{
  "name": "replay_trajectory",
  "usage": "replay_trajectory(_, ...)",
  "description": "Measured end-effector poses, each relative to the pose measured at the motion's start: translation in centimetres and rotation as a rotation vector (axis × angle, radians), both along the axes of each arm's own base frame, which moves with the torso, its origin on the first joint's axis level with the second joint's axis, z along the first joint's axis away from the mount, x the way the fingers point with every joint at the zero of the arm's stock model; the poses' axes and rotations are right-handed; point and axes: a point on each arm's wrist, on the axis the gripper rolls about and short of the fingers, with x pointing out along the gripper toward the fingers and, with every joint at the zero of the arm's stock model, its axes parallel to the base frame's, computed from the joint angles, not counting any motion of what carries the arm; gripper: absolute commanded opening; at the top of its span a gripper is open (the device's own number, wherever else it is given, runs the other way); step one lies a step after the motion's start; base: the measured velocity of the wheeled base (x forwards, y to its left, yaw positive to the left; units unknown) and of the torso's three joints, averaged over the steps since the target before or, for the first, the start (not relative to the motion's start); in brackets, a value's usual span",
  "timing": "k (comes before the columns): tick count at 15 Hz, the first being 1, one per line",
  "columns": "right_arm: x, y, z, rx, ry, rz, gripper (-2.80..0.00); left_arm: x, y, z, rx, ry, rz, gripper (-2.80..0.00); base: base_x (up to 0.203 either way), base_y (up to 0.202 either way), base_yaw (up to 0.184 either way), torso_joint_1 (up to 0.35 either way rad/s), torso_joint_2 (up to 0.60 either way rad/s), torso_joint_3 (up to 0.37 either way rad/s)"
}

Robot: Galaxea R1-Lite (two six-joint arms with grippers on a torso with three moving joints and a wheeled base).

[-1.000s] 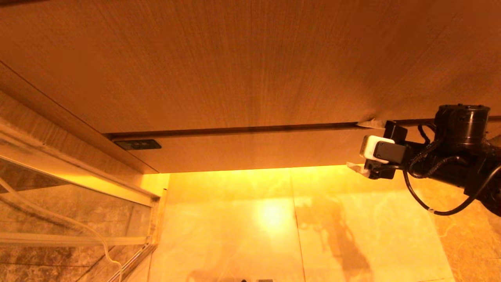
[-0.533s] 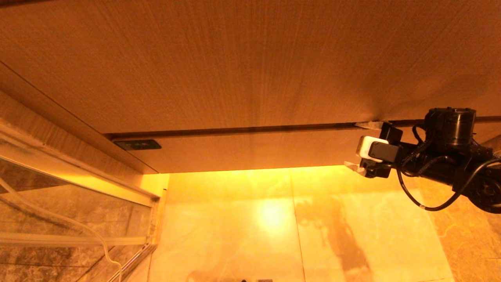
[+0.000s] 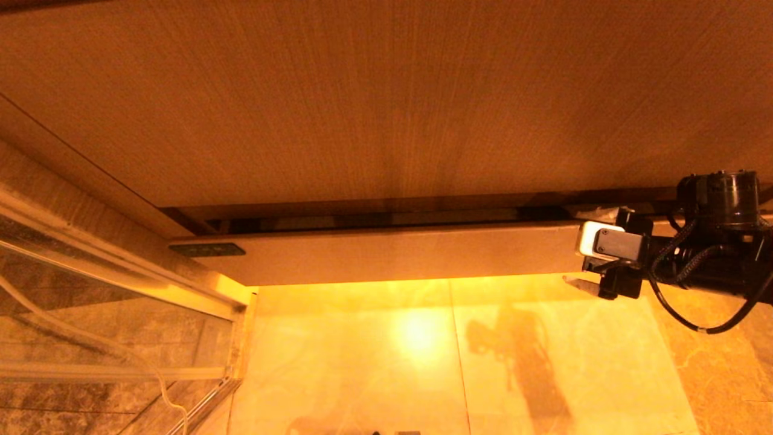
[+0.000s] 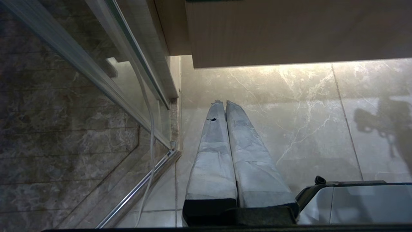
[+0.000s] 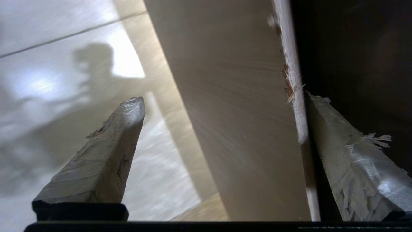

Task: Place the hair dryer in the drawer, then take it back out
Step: Pull open the drawer

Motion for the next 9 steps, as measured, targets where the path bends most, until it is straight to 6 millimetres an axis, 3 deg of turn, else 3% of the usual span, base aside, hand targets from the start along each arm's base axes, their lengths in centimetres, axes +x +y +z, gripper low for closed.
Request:
replay_trajectory(6,-0.7,-0.2,0.2,0.005,0.019,-0.011,0.00,0.0,0.0,0.0,0.000,-0.002,0.000,-2.80,0.000,0.000,0.000,0.000,0.00,0.000)
replay_trajectory(9,-2.0,-0.3,1.0,0.009,0.011,-0.009,0.00,0.0,0.0,0.0,0.000,-0.001,0.000,-2.80,0.000,0.000,0.000,0.000,0.00,0.000)
